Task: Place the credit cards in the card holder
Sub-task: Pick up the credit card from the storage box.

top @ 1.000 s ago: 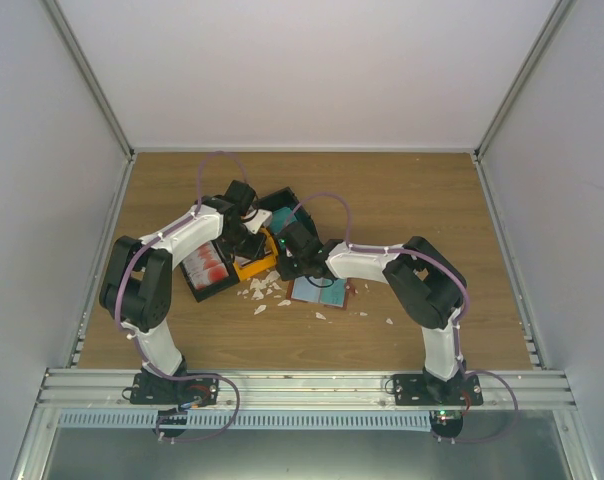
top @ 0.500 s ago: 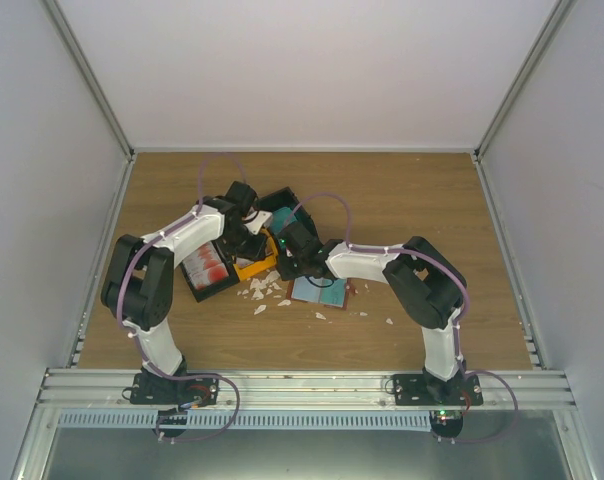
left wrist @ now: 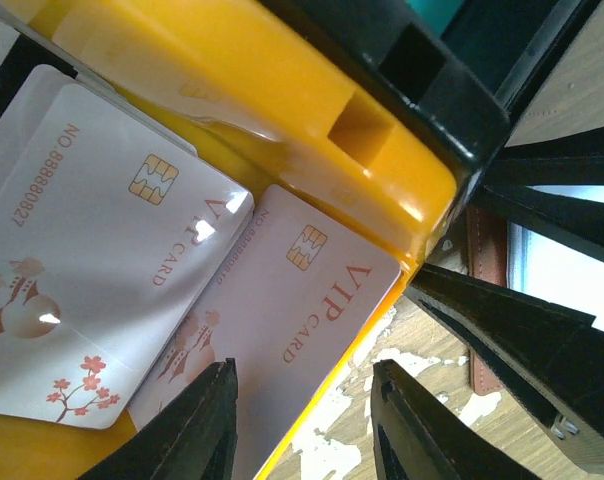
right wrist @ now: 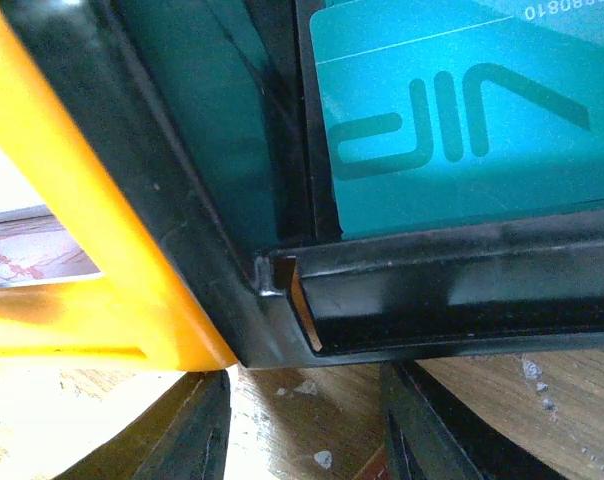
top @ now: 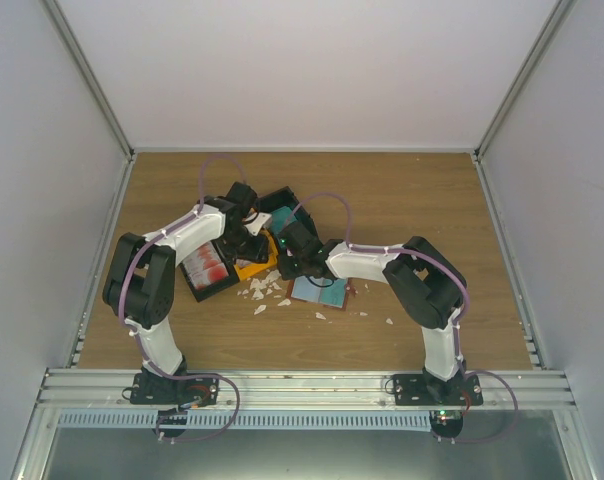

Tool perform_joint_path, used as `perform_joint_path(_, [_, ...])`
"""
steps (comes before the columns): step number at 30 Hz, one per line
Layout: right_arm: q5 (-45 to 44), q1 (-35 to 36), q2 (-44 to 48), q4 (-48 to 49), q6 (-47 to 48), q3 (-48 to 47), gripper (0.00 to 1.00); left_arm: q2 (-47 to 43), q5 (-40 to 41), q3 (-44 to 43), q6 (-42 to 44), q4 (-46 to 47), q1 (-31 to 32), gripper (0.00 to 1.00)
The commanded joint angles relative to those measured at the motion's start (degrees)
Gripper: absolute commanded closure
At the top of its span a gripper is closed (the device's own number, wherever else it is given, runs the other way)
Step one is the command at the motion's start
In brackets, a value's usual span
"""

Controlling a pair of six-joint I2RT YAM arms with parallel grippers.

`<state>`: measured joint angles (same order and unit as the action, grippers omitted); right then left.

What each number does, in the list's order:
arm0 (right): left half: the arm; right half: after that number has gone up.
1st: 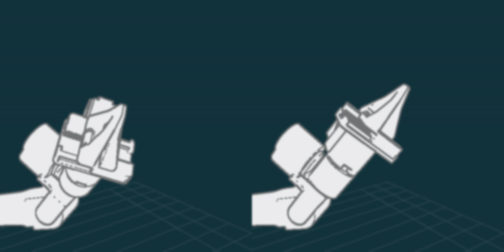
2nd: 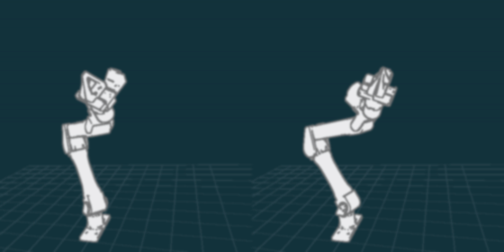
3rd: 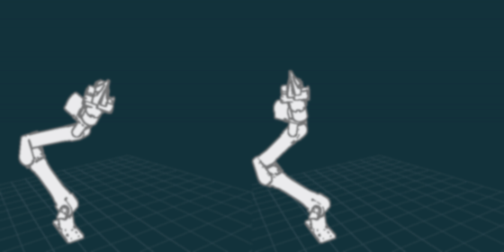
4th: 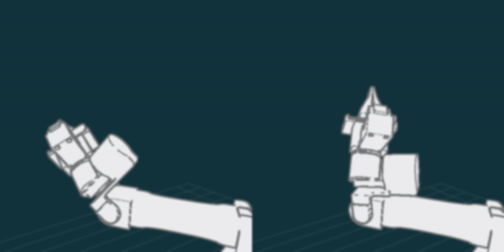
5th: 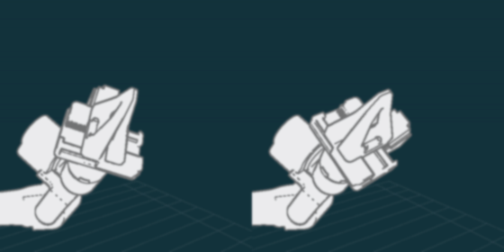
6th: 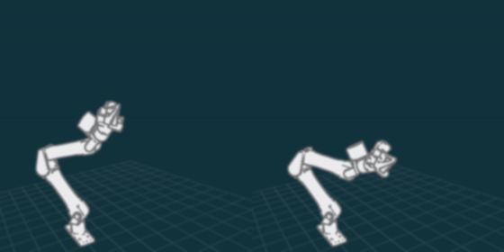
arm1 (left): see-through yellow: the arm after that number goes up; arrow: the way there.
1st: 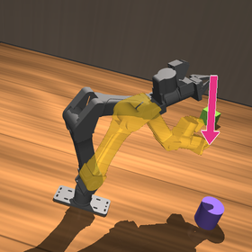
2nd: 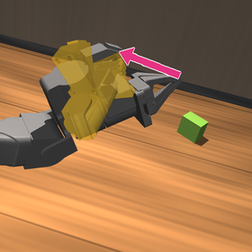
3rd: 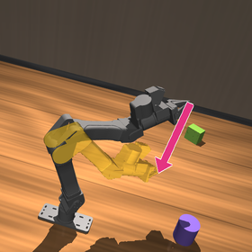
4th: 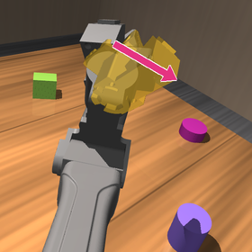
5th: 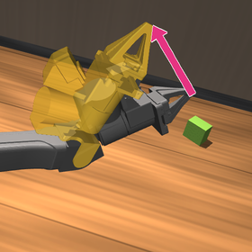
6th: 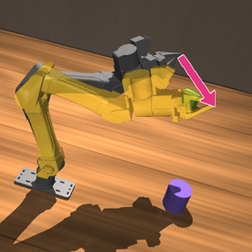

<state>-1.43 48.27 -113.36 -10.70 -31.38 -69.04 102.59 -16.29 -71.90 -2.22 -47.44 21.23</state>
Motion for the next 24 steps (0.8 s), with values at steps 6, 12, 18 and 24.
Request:
perform_joint_path(6, [-1.62,-0.19,-0.45,0.64,-0.62,-0.40,0.57,-1.63,0.76,0.20,1.60,0.79,0.22,0.54])
perform_joint_path(12, [-1.47,-0.19,-0.41,0.66,-0.79,-0.31,0.57,-0.47,0.68,1.23,1.87,1.19,0.42,0.61])
perform_joint_path(18, [-1.62,-0.20,-0.14,0.37,-0.88,-0.22,0.57,-1.64,1.78,0.78,1.87,0.75,0.60,0.84])
perform_joint_path(24, [-1.95,-0.24,-0.02,0.31,-0.79,-0.39,0.57,-3.68,3.59,-0.20,1.87,-0.29,0.65,0.96])
